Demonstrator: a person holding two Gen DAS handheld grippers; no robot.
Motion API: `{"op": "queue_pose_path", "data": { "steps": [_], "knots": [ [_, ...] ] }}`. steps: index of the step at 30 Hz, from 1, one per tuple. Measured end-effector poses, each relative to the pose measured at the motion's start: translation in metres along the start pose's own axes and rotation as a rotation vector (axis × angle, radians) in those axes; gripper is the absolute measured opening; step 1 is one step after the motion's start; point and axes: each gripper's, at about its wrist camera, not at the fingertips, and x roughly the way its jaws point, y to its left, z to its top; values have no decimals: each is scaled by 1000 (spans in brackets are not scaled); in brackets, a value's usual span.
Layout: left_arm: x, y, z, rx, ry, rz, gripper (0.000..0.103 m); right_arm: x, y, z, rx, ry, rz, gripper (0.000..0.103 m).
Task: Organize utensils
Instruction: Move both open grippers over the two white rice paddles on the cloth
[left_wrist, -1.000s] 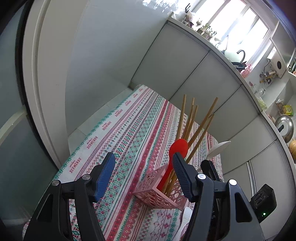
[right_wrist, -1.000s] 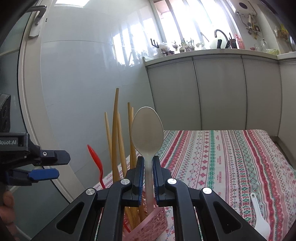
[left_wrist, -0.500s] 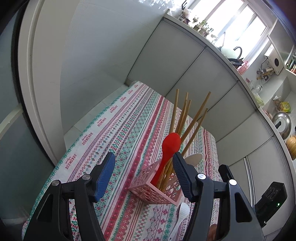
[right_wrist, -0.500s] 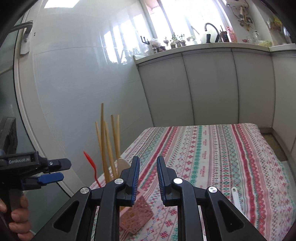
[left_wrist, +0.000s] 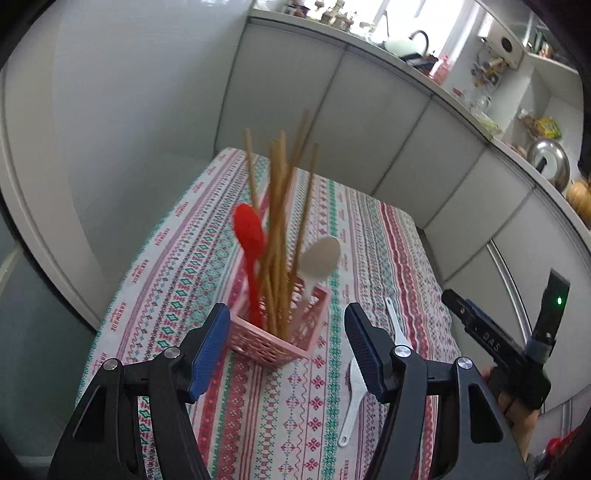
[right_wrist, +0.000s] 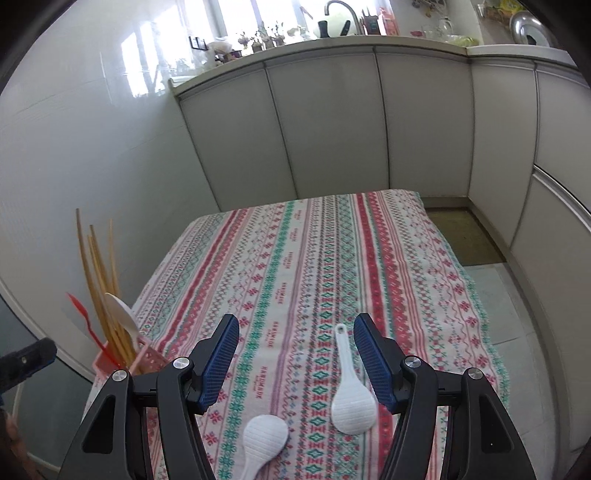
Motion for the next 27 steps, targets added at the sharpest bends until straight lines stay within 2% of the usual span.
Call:
{"op": "queue_pose_path", "data": {
  "steps": [7,10,13,18,27],
  "knots": [
    [21,-53,-32,136,107,-22,67,-6,-58,-1,109,78,-63,66],
    [41,-68,-44,158,190,-26,67,1,-75,-10,136,155,-65,66],
    [59,-76,-55,167,238,-16,67,7,-80,-21,94,203,-83,66],
    [80,-85,-67,193,265,17,67,14,-82,-37,36,254,-79,66],
    [134,-92,-91,239,368,59,67,21,-83,-44,23,282,-72,66]
  ]
}}
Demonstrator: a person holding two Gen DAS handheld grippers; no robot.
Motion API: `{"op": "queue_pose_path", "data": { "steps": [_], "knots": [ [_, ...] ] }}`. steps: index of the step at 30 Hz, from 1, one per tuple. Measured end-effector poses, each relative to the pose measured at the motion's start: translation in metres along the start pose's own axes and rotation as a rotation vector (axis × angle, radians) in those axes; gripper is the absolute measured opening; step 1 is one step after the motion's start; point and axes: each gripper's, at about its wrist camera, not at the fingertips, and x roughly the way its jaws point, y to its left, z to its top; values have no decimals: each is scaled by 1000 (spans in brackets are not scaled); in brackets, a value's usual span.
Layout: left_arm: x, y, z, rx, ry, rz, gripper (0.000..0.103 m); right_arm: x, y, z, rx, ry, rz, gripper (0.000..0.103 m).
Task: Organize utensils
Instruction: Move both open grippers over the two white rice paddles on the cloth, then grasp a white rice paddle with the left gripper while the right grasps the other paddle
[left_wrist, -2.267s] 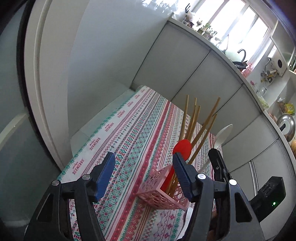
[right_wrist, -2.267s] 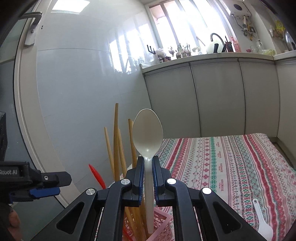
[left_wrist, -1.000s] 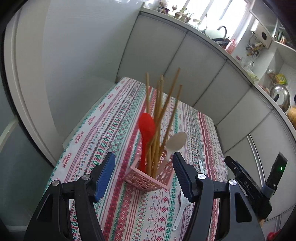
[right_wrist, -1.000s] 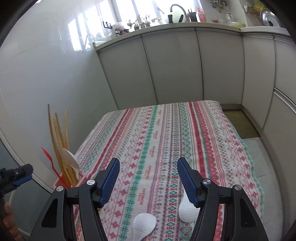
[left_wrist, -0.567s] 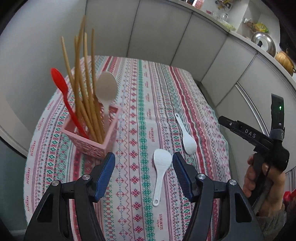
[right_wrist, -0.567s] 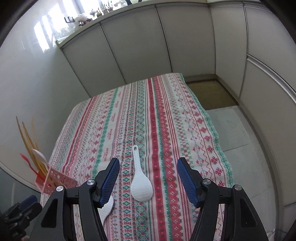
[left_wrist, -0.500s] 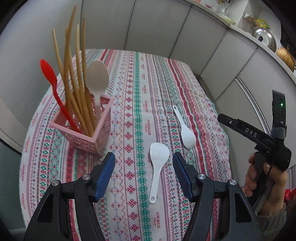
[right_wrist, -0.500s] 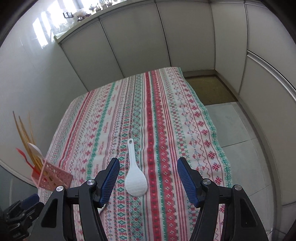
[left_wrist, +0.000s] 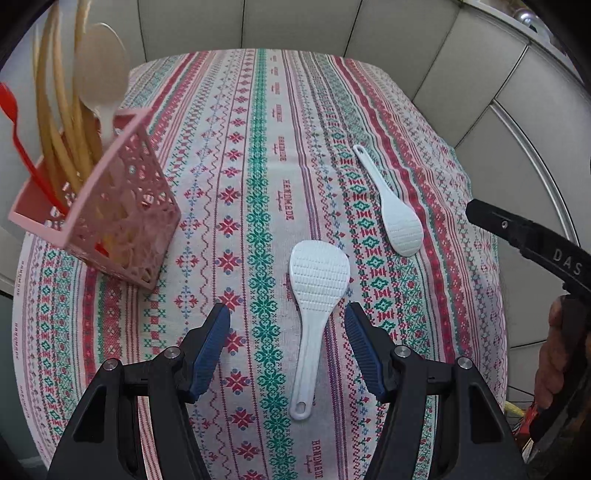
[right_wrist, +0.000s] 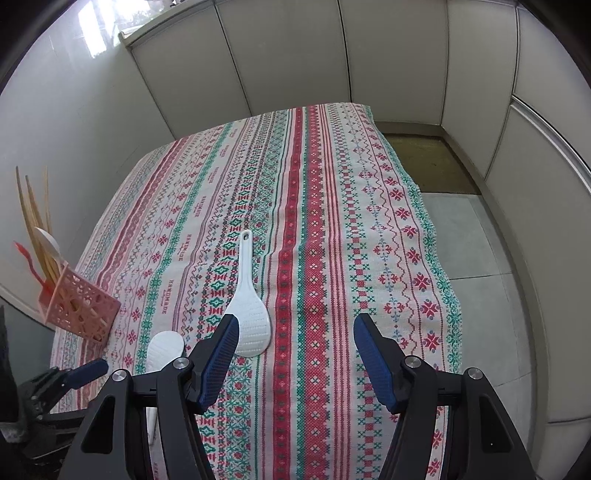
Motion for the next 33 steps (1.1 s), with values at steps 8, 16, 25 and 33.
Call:
{"op": "queue_pose_path", "data": {
  "steps": [8,16,25,33],
  "knots": [
    [21,-11,12,19,21,-39,67,1,-1,2,7,-2,1,66],
    [27,-19,15,59,17,14,67,2,-1,4,9,-6,8,66],
    [38,-26,24,103,34,48,67,3,0,5,10,-8,10,66],
    [42,-31,26,161,28,90,61,8,0,5,7,9,10,66]
  ]
}}
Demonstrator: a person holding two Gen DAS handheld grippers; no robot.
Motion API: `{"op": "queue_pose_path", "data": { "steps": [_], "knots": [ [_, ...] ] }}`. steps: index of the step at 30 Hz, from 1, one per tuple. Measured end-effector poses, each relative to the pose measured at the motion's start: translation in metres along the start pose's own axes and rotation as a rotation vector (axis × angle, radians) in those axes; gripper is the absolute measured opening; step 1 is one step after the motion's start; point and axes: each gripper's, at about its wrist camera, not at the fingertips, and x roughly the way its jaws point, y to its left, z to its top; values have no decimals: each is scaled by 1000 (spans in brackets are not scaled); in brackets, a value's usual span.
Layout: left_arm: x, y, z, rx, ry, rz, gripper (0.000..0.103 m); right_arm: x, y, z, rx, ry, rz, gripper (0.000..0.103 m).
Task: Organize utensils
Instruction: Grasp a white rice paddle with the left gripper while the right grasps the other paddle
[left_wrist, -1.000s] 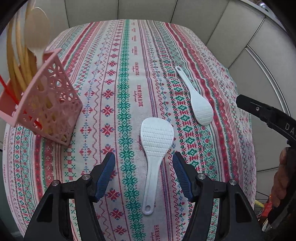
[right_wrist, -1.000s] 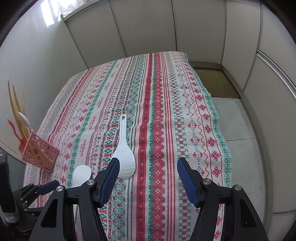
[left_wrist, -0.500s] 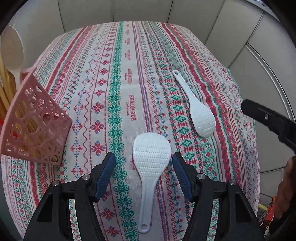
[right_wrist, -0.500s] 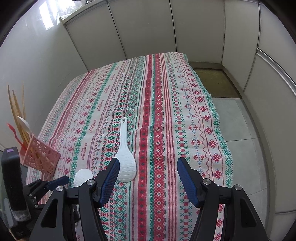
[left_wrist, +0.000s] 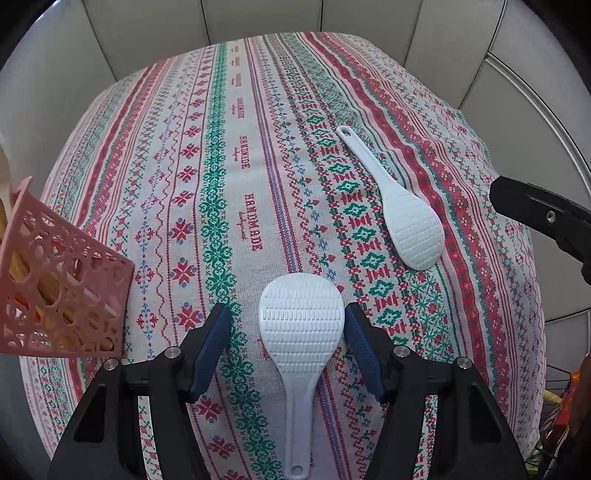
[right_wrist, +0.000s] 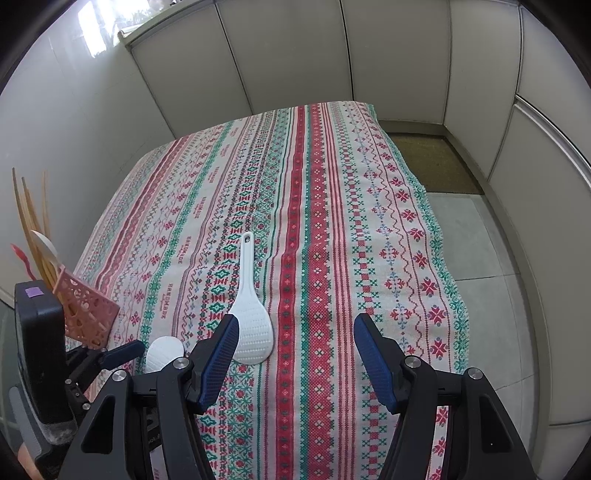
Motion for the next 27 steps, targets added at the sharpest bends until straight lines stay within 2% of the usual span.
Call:
{"op": "queue_pose_path", "data": {
  "steps": [2,7,17,21,25,27],
  "knots": [
    [-3,1,1,17,-10,-5,48,4,0,-2,-2,8,3,66],
    [-10,12,0,1,-22,-35,48,19,6,-11,-55,42,5,66],
    [-75,30,-1,-38,-191,-120,48,49,43,-38,-239,77,-1,66],
    [-97,44,1,-64,-262,-126,48,54,52,-42,-270,44,-36,67],
    [-105,57,3,-104,-291,-149,48,56,56,-43,-262,-6,-53,66],
    [-108,61,3,-118,-299,-157,48,56,57,-43,-257,-22,-58,62]
  ]
}}
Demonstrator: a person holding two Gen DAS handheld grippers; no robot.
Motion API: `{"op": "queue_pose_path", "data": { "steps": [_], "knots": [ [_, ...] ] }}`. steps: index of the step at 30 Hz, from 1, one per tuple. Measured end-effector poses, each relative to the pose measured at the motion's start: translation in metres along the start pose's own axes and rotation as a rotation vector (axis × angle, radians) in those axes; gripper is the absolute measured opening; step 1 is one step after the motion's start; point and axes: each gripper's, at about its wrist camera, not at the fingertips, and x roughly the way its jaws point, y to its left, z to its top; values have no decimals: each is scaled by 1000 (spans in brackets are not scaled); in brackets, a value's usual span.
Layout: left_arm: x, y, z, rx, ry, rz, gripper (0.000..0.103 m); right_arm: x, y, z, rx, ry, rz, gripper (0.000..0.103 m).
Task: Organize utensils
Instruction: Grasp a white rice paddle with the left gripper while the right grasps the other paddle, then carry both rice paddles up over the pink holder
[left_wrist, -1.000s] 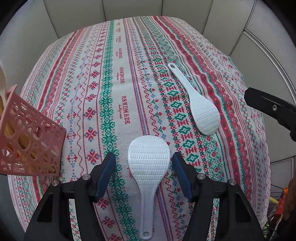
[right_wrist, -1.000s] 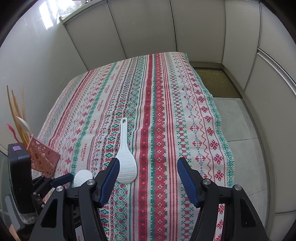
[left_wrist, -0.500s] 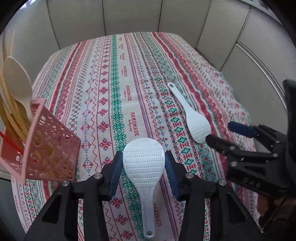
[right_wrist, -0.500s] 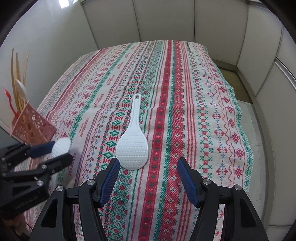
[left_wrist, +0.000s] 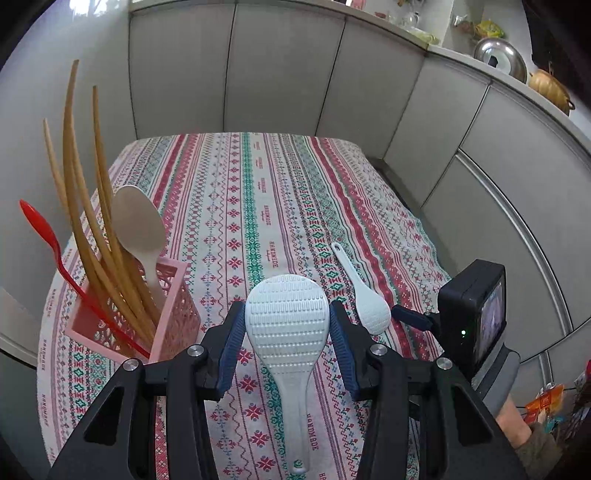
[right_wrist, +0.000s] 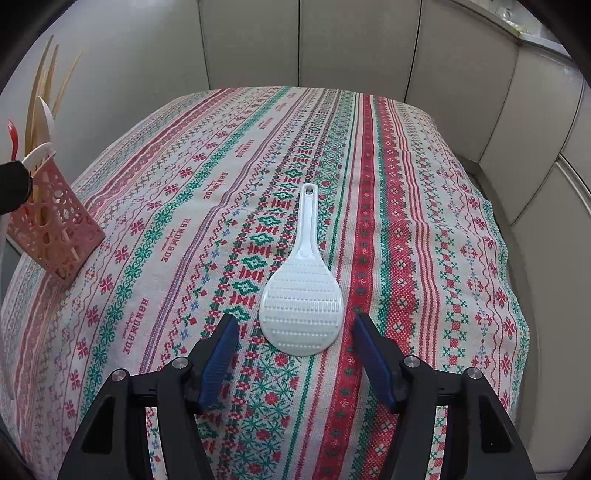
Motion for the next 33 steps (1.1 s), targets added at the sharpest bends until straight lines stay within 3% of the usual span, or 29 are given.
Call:
{"op": "queue_pose_path", "data": {
  "steps": [3,17,33],
  "knots": [
    [-6,3,1,-11,-14,-7,48,0,0,3,8,-9,-6,46],
    [-41,16,6,-35,-108,-22,48,-27,1,10,1,-63,-24,46],
    [-77,47,14,-124,-210,-48,48,-67,-2,20,15,-150,18,46]
  ]
}}
